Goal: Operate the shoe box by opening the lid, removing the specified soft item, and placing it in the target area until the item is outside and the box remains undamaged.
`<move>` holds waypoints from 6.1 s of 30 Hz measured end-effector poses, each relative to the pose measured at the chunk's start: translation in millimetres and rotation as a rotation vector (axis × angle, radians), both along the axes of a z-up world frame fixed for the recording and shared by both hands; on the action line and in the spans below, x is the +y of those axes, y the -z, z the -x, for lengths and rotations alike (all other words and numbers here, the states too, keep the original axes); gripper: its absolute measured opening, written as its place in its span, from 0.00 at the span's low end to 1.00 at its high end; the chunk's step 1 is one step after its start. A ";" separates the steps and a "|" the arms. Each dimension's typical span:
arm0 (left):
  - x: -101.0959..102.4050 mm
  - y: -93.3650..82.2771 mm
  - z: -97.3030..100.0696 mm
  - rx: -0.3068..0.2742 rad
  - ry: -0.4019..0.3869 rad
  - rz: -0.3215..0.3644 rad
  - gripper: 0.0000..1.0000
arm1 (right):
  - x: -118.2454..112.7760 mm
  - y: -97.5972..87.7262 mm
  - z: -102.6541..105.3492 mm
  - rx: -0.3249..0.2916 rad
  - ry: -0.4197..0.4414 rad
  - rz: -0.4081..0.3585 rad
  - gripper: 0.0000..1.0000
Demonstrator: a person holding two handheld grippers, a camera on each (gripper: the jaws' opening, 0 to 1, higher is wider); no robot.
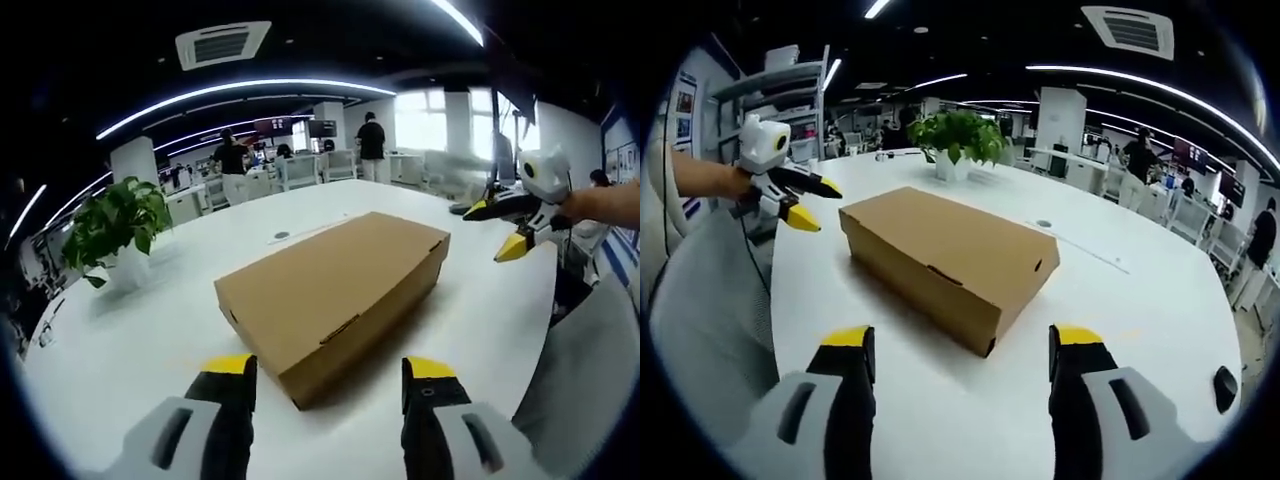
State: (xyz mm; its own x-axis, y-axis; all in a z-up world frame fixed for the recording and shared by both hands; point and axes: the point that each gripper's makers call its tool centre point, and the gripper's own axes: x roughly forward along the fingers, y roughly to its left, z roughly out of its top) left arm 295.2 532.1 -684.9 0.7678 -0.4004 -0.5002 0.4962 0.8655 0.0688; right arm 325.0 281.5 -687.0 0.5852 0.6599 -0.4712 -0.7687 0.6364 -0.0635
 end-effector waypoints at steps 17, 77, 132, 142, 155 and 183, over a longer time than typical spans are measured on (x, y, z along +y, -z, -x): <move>6.0 15.4 -19.3 0.026 -0.075 -0.004 0.51 | 19.8 18.7 -26.9 0.022 -0.065 0.020 0.53; 34.3 31.4 -22.8 0.091 -0.130 0.040 0.43 | 54.0 37.1 -27.3 0.066 0.007 0.055 0.45; 96.8 26.1 38.8 0.204 0.002 -0.017 0.43 | 116.7 32.8 63.9 0.111 0.022 0.006 0.39; 97.8 24.0 44.6 0.241 -0.006 -0.003 0.43 | 119.3 26.3 70.8 0.138 0.017 -0.026 0.44; 97.5 6.1 47.3 0.237 -0.024 0.063 0.46 | 122.0 9.1 75.6 0.133 0.002 -0.059 0.49; 95.4 -39.0 40.0 0.184 -0.025 0.138 0.48 | 123.9 -29.6 66.5 0.079 0.011 -0.111 0.51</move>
